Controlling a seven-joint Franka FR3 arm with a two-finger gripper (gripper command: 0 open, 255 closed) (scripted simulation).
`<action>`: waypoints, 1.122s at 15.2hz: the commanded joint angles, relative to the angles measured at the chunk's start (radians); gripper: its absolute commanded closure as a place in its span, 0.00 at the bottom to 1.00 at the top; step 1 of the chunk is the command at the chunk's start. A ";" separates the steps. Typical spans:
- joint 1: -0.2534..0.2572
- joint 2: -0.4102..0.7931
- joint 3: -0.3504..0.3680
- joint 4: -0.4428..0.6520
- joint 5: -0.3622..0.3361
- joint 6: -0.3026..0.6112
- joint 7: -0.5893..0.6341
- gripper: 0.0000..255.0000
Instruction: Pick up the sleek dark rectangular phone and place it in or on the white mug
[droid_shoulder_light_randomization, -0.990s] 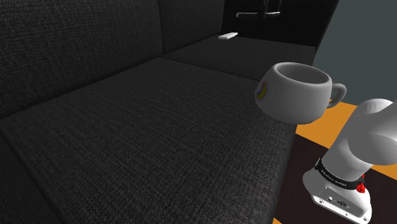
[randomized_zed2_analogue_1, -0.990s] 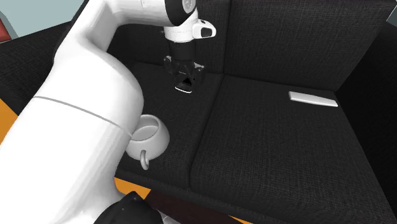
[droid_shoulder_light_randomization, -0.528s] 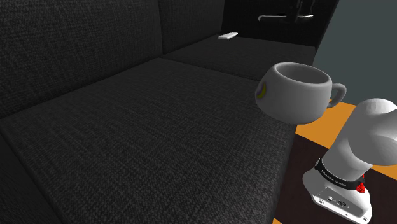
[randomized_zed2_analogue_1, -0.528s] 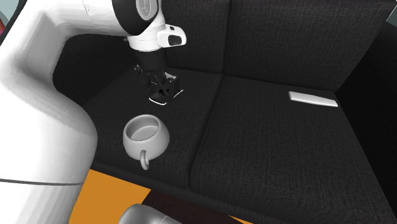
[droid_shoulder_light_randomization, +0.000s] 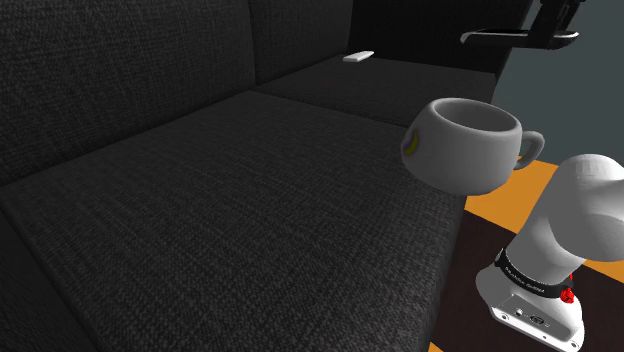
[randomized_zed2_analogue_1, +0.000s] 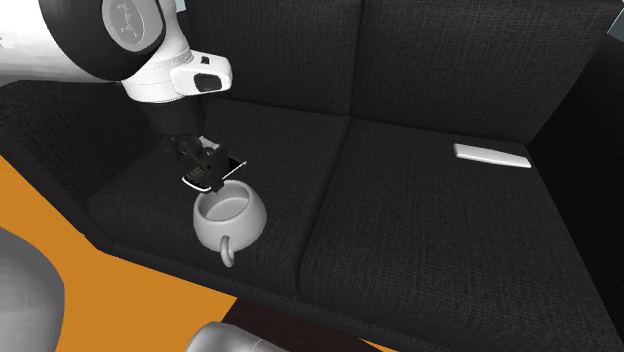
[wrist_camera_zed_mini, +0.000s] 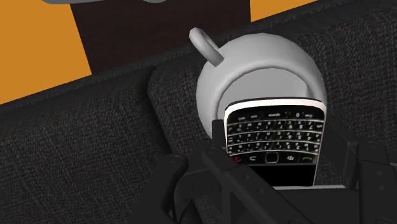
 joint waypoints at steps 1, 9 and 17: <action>0.005 -0.031 0.002 -0.040 0.008 0.009 0.003 1.00; 0.016 -0.114 0.009 -0.207 0.020 0.094 -0.012 1.00; 0.023 -0.156 0.016 -0.295 0.029 0.139 -0.018 1.00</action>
